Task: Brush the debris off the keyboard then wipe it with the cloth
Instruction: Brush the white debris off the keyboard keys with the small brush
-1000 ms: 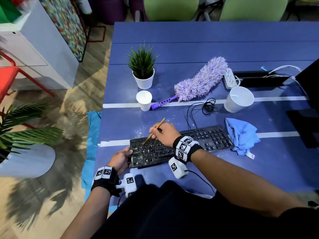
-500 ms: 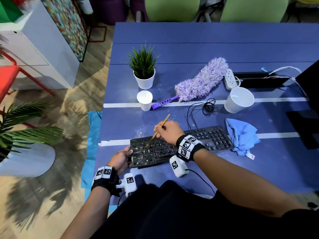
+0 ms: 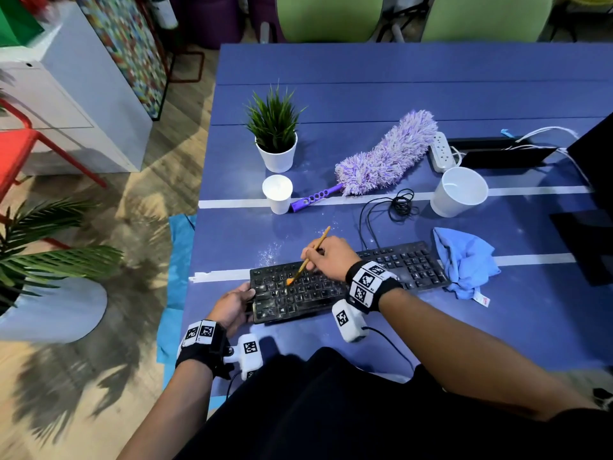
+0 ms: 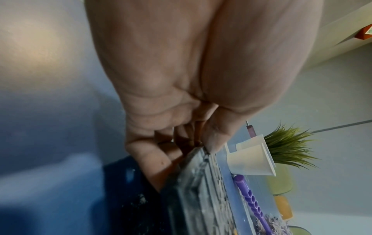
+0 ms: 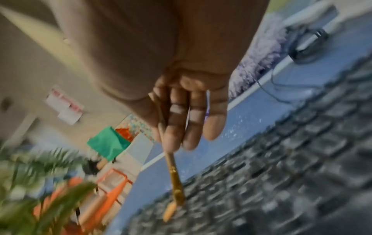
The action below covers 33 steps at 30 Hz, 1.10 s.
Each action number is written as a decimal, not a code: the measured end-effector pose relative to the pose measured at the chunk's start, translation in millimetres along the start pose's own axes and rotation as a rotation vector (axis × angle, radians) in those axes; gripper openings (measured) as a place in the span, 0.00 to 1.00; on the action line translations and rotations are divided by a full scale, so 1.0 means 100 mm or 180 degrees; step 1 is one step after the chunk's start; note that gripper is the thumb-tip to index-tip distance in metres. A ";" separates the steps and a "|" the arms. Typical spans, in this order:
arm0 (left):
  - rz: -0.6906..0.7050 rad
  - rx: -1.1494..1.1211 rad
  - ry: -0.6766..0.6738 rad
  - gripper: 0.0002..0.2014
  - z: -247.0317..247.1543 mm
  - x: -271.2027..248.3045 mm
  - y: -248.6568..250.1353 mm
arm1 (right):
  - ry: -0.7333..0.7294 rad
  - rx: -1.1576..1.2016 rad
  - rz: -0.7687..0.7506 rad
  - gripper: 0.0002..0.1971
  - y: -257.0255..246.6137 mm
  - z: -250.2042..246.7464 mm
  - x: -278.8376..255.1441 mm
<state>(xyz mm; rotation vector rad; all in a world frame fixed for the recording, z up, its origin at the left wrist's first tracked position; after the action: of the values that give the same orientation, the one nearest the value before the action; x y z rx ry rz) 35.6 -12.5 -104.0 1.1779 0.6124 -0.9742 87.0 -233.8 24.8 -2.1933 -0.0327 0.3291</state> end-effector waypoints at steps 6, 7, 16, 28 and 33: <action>-0.0049 0.0033 0.0133 0.18 0.00 0.03 0.01 | 0.0218 0.0312 0.0257 0.13 0.21 -0.12 -0.06; -0.0053 0.0011 0.0134 0.18 0.01 0.03 0.02 | 0.0169 0.0359 0.0235 0.13 0.21 -0.12 -0.07; -0.0058 -0.0016 0.0114 0.16 0.05 -0.05 0.08 | 0.0416 0.0338 0.0324 0.16 0.25 -0.25 -0.09; -0.0096 0.0056 0.0167 0.17 0.05 -0.06 0.07 | 0.0501 0.0117 0.0322 0.18 0.38 -0.40 -0.17; -0.0097 0.0077 0.0121 0.17 0.09 -0.10 0.08 | 0.0474 0.0229 0.0276 0.14 0.45 -0.46 -0.19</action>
<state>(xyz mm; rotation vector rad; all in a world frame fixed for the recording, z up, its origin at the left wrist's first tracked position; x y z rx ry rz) 37.0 -17.6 -89.0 1.2138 0.6520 -0.9891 75.5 -299.7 20.1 -2.1456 0.1545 0.2114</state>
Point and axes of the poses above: each hand's wrist, its own x-axis towards the middle knuckle, its own z-axis out of the palm, y = z × x, the point moved 9 cm from there along x, towards the middle knuckle, and after that the axes turned 12 degrees about -z, right-handed, at the moved point
